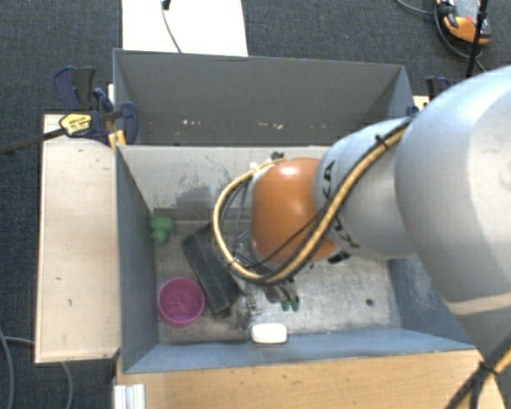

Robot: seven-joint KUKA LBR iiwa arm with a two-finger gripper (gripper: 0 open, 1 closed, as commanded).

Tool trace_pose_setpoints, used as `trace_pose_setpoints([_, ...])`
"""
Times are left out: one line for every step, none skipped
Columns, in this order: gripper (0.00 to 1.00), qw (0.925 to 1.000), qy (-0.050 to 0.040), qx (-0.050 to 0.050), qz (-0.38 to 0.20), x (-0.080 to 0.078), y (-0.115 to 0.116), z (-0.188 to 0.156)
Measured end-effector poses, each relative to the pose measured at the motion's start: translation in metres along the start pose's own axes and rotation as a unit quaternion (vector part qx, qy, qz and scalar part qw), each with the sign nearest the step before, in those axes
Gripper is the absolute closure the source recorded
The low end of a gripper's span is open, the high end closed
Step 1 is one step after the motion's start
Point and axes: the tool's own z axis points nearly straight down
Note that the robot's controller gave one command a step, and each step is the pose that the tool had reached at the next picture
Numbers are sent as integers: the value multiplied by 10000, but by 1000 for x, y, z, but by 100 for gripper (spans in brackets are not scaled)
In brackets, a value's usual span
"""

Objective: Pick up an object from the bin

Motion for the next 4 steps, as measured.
trace_pose_setpoints([0, 10000, -1, 24, -24, -16, 40, 1])
trace_pose_setpoints([100, 9978, -36, 3, 657, -2, 21, 0])
trace_pose_setpoints([100, 9978, -37, 9, 663, -2, 20, 0])
trace_pose_setpoints([100, 9991, 49, 1, 410, 0, 16, -45])
